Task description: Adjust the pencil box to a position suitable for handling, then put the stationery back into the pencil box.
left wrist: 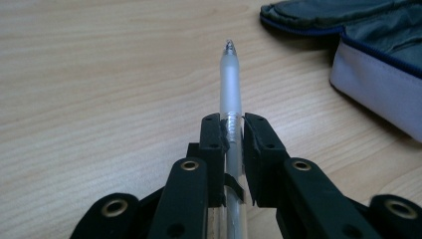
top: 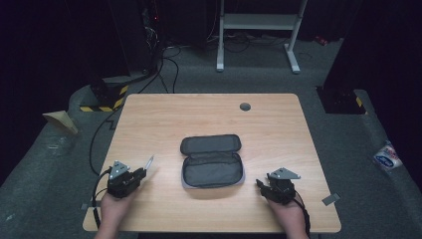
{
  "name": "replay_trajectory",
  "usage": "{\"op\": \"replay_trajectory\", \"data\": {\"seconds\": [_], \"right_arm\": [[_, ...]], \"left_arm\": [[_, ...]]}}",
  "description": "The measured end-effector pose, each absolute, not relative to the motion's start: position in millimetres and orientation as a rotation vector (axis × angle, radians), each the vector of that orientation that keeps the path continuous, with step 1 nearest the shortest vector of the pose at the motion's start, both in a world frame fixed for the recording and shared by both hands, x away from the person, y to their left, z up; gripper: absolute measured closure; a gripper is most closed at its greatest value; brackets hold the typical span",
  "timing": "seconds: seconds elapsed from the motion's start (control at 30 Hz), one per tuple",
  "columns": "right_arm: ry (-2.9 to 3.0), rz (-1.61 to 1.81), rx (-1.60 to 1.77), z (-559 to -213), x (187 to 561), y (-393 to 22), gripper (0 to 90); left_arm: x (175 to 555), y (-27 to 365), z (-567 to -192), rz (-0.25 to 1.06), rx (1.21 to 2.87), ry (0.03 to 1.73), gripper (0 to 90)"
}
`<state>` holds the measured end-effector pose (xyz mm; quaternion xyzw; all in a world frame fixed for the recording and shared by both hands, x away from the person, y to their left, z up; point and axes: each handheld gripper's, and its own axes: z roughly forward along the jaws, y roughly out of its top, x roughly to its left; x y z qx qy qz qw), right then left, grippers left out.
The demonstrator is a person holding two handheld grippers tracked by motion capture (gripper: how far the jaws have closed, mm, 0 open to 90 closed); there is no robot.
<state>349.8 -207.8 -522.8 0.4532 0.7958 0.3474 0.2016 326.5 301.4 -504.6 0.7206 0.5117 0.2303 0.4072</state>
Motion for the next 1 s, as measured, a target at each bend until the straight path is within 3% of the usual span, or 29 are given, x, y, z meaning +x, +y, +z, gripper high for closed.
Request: {"op": "replay_trajectory", "data": {"seconds": [0.6, 1.0], "right_arm": [[2.23, 0.962, 1.247, -523, 349, -207, 44.8], [2.226, 0.96, 1.257, -523, 350, -207, 44.2]], "left_arm": [[315, 262, -474, 0.641, 1.774, 1.099, 79.1], [333, 248, -460, 0.616, 1.78, 1.063, 79.1]]}}
